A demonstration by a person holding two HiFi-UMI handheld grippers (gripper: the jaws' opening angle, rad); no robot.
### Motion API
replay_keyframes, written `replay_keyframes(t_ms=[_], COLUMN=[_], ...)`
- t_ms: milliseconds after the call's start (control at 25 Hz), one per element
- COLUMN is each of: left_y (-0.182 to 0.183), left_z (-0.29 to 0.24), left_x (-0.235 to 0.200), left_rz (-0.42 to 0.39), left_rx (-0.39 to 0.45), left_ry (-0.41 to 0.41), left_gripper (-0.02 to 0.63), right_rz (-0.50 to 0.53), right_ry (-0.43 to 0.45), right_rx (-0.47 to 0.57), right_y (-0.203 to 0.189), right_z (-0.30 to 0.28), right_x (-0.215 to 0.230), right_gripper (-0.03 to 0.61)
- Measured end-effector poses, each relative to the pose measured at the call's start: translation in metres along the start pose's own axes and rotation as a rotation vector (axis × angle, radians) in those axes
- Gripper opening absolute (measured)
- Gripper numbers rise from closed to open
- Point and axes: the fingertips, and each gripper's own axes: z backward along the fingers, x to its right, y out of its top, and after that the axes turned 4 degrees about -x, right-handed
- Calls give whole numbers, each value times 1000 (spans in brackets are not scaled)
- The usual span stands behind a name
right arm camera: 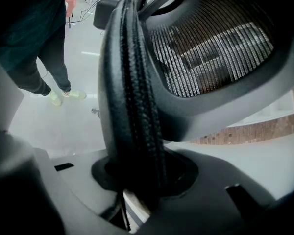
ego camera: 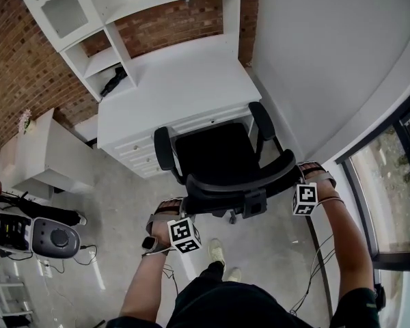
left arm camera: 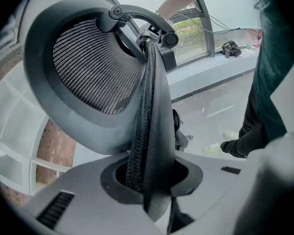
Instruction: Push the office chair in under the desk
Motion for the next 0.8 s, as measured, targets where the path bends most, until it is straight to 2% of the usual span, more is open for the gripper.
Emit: replay_keyframes(t_ms=[160,280,600,800], left_y=[-2,0,-2,-5], left_z=[1,2,27,52], left_x=[3,4,4,0], left_rz=[2,4,86,149], left_rx=[4,11,68,103], left_ry=[-9,-18,-50,-46], left_gripper=[94,97,180,197], right_rz=[-2,-44,-159,-202], right_ry=[-1,-10,-16,-88], right_rx=[6,12,-17,-31], right_y=[2,1,0,-10], right_z=[1,2,26,49], right_x=[-3,-2,0,-1], right_gripper=[118,138,193,197])
